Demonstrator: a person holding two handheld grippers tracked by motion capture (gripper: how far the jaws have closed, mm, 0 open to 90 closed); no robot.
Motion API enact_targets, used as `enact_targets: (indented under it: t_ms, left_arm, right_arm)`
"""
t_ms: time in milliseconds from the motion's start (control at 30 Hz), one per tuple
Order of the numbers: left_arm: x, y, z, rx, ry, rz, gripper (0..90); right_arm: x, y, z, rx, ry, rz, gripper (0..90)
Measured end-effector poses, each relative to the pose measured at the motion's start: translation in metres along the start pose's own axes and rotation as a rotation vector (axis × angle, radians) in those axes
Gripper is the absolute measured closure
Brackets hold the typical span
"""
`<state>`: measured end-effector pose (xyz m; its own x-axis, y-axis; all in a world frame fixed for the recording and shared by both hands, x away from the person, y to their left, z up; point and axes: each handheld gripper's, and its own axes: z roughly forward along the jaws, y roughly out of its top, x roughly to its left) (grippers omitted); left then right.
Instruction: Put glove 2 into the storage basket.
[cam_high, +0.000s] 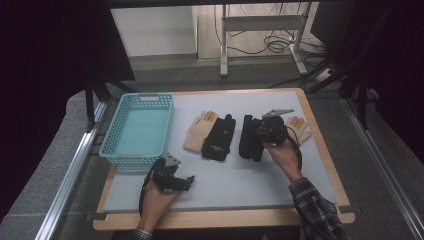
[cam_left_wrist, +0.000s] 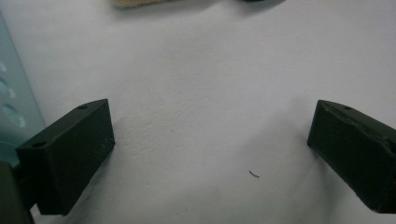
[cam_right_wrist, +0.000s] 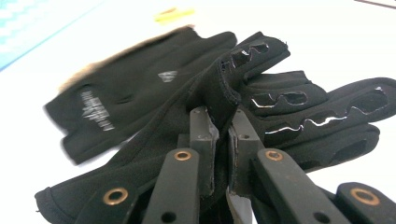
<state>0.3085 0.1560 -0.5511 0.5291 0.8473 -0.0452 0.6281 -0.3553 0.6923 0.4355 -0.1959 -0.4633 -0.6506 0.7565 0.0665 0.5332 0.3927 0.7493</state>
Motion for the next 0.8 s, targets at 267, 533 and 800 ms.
enact_targets:
  t_ms: [267,533,800]
  left_arm:
    - [0.0,0.0,0.0,-0.002,0.001,-0.004,0.9]
    - [0.0,0.0,0.0,-0.003,0.002,-0.004,0.9]
    - [0.0,0.0,0.0,-0.003,0.001,-0.005,0.9]
  right_arm:
    - [0.048,-0.02,-0.03,-0.025,0.054,-0.048,81.8]
    - [0.08,-0.052,-0.035,0.003,0.075,-0.061,81.2]
    - [0.089,-0.077,-0.019,0.037,0.09,-0.063,68.3]
